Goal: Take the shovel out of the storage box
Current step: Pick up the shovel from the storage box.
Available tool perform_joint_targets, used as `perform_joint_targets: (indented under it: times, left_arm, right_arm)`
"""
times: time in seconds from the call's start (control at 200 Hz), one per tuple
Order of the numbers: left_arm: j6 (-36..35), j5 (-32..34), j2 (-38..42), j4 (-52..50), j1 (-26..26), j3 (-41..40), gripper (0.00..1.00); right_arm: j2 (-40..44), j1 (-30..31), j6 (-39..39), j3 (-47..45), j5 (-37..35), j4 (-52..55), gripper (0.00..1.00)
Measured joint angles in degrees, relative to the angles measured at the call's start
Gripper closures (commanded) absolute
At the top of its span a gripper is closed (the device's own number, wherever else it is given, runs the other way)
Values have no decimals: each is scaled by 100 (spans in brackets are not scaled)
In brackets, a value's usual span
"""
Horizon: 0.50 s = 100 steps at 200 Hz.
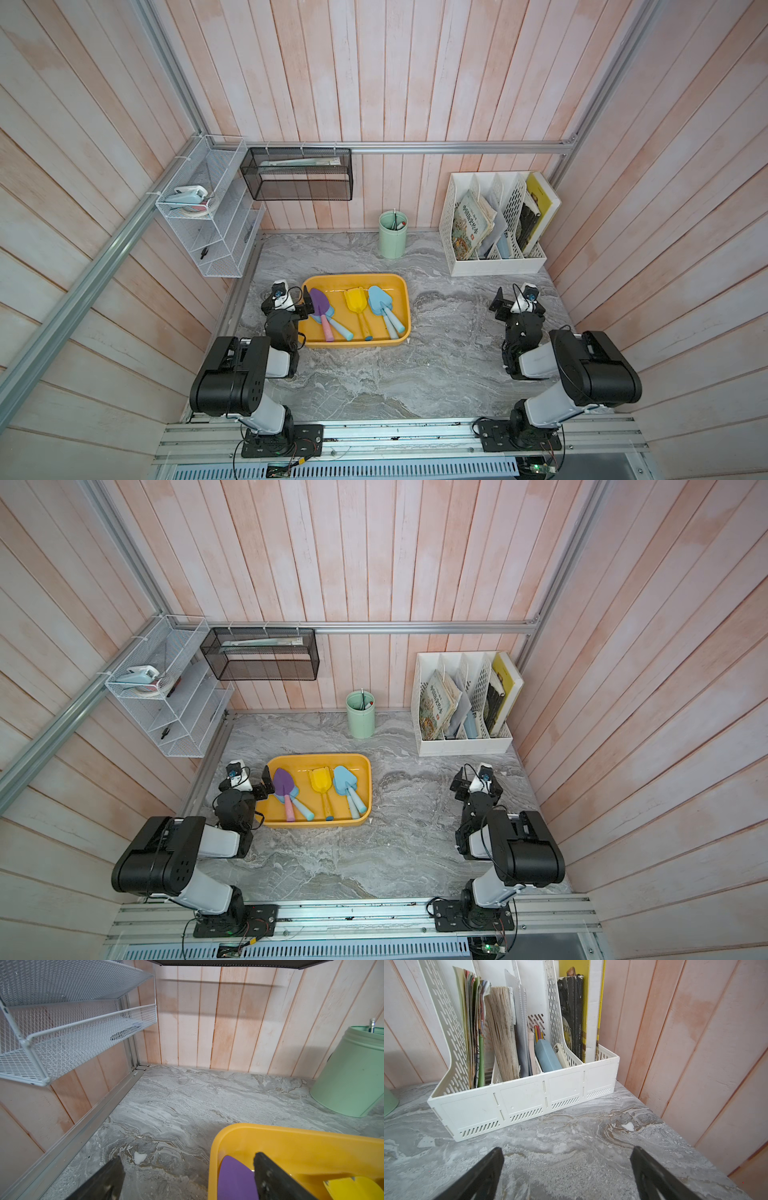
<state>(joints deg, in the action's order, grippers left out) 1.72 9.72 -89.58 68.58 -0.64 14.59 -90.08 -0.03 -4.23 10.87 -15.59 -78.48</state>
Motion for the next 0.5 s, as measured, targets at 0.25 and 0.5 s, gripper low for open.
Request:
perform_joint_targets:
  times: [0.25,0.5]
  left_arm:
    - [90,111,120,39,17,-83,0]
    - [109,719,927,247,-173,-678,0]
  right_arm:
    - [0,0,0,0,0,0,2]
    - [1722,0,-7,426,79,1523,2]
